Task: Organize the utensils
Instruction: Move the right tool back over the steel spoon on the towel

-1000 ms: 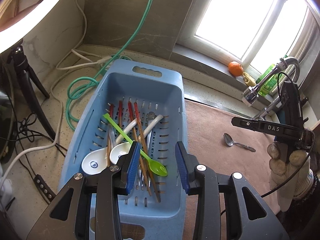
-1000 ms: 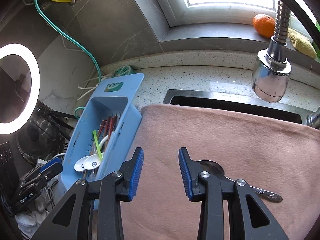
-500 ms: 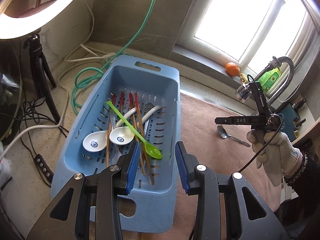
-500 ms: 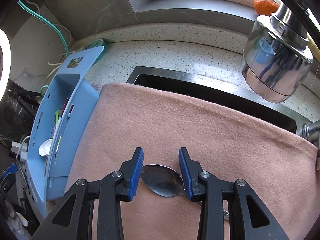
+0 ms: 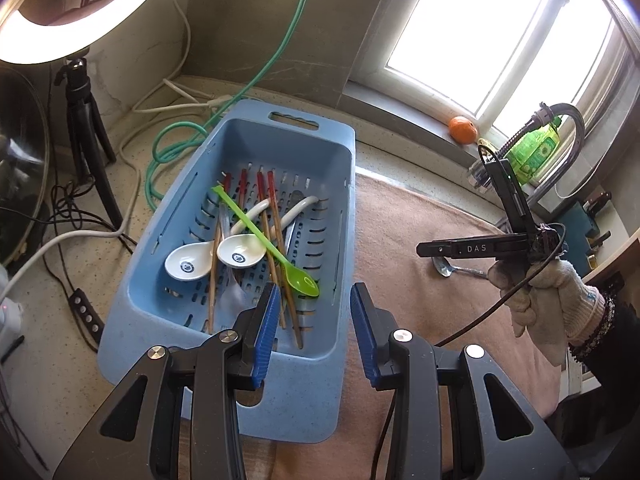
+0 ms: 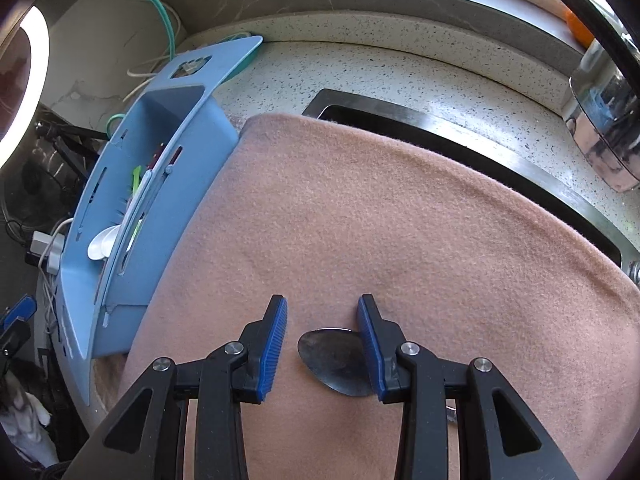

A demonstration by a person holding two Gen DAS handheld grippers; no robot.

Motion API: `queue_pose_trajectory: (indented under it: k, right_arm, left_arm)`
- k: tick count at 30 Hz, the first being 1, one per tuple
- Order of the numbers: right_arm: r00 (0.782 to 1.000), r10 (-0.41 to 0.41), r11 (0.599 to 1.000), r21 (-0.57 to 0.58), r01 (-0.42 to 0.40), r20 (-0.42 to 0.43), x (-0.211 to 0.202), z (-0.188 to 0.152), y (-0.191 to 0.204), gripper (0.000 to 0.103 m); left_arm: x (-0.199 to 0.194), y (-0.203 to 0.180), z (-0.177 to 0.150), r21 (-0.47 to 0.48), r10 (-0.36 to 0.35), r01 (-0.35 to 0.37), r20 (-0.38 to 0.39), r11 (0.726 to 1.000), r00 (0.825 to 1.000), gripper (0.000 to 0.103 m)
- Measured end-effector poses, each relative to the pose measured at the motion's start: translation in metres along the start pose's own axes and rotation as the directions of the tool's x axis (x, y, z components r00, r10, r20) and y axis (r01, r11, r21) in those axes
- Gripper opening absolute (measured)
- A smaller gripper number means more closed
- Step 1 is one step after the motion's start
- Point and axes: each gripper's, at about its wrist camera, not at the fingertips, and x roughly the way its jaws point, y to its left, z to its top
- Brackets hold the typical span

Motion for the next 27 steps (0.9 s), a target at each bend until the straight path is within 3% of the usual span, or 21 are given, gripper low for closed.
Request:
queue_pose_trajectory:
  k: [9, 16, 19, 23, 27]
  right_arm:
    - [0.993, 0.099, 0.994, -0.039, -0.101, -0.061, -0.005, -0.045, 0.007, 0.033]
    - [0.988, 0.142, 0.99, 0.008, -0.141, -0.068, -0.021, -0.089, -0.013, 0.033]
    - [0.988, 0.149, 0.988, 0.041, -0.148, -0.034, -0.034, -0.105, -0.024, 0.033]
    - [0.973, 0.225, 0.969, 0.091, -0.23, 0.055, -0.062, -0.125, -0.041, 0.033]
    - [0.967, 0.228, 0.962, 0.127, -0.242, 0.114, -0.086, -0.14, -0.055, 0.033]
  left_arm:
    - [0.01, -0.027, -0.001, 0.072, -0.043, 0.045, -0.032, 0.996, 0.999, 0.035]
    - [0.025, -0.06, 0.003, 0.148, -0.085, 0.095, -0.071, 0.984, 0.994, 0.035]
    - [0.034, -0.08, 0.003, 0.189, -0.106, 0.123, -0.099, 0.974, 0.989, 0.035]
    - [0.048, -0.108, -0.001, 0.241, -0.129, 0.162, -0.147, 0.957, 0.981, 0.035]
    - [0.055, -0.135, -0.016, 0.287, -0.158, 0.211, -0.197, 0.935, 0.968, 0.035]
